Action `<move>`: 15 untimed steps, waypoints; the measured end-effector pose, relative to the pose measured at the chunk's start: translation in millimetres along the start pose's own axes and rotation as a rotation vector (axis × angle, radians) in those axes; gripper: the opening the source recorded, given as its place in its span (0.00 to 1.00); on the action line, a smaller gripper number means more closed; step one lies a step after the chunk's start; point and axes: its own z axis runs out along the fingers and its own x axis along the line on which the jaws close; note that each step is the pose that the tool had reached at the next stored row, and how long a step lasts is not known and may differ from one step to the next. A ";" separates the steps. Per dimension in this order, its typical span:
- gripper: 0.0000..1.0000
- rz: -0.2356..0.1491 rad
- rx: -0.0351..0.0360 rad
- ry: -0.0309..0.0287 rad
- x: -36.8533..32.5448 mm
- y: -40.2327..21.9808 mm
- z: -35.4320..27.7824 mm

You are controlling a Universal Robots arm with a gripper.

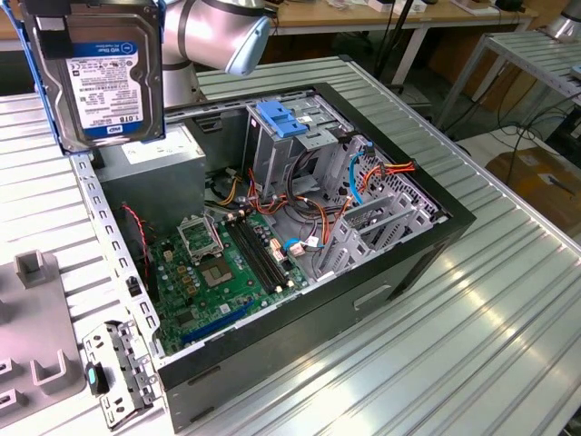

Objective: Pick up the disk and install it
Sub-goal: 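Pick up the disk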

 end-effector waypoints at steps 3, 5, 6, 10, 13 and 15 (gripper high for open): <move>0.37 0.000 0.0000 0.0000 -0.2 -3.8 0.0; 0.37 0.000 0.0000 0.0000 -0.4 -6.8 -0.1; 0.37 0.000 0.0000 0.0000 -0.5 -9.0 -0.1; 0.37 0.000 0.0000 0.0000 -0.8 -14.5 -0.2; 0.37 0.000 0.0001 0.0000 -0.9 -15.6 -0.2; 0.37 0.000 0.0000 0.0000 -0.9 -15.7 -0.2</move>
